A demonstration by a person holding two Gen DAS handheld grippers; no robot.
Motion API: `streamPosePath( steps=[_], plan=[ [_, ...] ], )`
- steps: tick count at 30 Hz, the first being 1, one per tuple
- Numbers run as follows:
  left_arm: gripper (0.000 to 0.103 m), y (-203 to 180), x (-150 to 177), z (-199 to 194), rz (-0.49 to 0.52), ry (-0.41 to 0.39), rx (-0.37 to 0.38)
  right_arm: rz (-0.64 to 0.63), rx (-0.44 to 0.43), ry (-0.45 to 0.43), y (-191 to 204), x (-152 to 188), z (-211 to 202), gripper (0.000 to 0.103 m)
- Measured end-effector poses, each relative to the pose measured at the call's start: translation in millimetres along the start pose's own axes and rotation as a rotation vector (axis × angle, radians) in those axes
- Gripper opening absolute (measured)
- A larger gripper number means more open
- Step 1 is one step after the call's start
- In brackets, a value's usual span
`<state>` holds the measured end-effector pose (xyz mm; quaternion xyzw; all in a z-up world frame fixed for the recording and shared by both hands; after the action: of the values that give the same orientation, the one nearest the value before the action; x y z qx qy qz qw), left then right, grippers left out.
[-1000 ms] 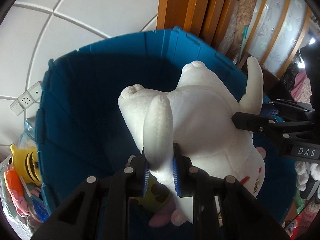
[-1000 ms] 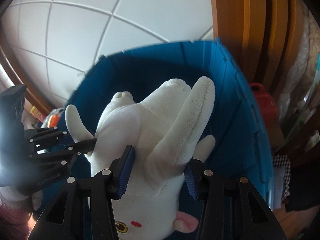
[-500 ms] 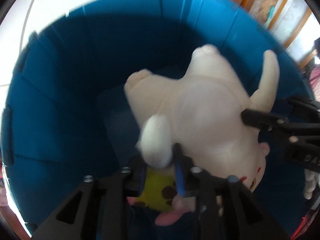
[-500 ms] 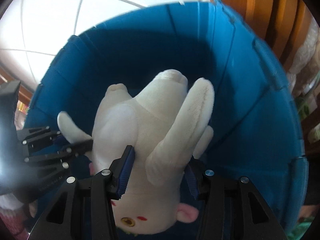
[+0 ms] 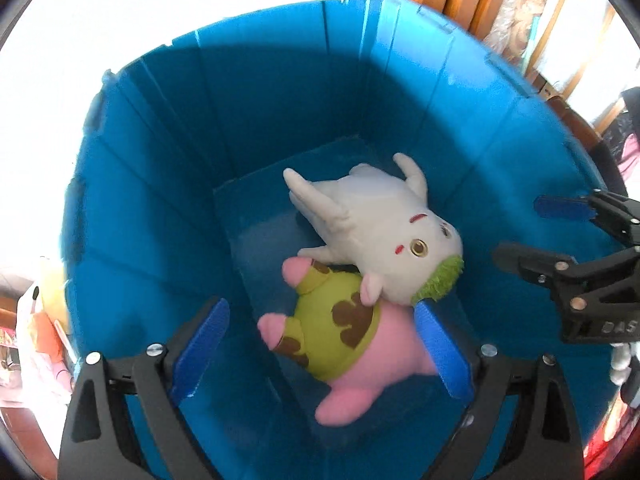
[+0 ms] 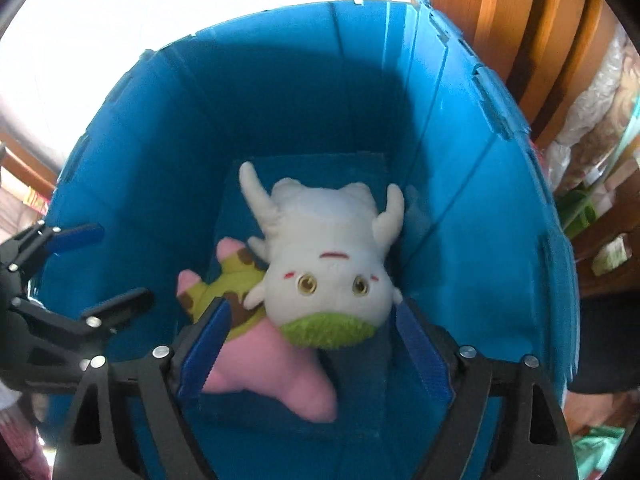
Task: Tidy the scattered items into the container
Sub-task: 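Open both grippers to drop the white cow plush into the crate, then move both grippers away from the crate back over the toy pile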
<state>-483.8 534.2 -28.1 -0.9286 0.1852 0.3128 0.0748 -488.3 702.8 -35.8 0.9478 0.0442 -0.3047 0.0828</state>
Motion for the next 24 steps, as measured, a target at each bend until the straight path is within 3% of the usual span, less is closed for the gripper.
streamPosePath(
  steps=[12,24],
  plan=[
    [0.095,15,36,-86,0.029,-0.114,0.007,-0.028,0.023,-0.025,35,37,-51,0.085],
    [0.095,53,88,-150,0.01,-0.164,-0.002,-0.052,0.036,-0.06,98,68,-99,0.085]
  ],
)
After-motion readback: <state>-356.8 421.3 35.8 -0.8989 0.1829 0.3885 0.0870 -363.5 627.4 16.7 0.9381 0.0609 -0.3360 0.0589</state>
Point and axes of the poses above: each gripper's, at about its wrist camera, not at the fingertips, and z roughly the way its jaws point, y to its left, x to its underside, the point moved 1 cm from there along z, roughly the way its jaws point, and after that the axes turned 15 degrees about -y, right-handed, at the moved point
